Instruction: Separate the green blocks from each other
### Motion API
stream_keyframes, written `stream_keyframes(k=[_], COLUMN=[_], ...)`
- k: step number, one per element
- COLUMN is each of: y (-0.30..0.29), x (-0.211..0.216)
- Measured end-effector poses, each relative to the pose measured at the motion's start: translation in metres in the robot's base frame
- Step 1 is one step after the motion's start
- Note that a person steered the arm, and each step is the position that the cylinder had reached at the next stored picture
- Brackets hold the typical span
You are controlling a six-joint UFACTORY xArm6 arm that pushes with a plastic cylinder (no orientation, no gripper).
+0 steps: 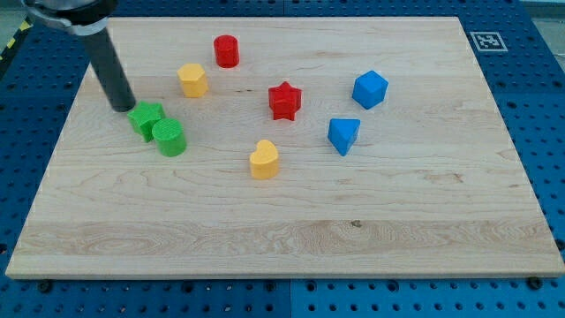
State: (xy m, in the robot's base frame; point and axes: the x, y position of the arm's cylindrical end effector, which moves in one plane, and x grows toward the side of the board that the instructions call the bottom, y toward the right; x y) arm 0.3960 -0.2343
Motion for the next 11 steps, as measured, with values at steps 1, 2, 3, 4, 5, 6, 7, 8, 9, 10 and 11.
stream_keyframes(k=[1,2,3,4,5,6,7,8,9,10,11], y=[-0.003,0.004,0.009,0.018,0.035,0.056,0.076,0.080,0.080,0.079,0.063], x=[0.025,0.046,0.047,0.047,0.044,0.037,0.033,0.033,0.034,0.041,0.067])
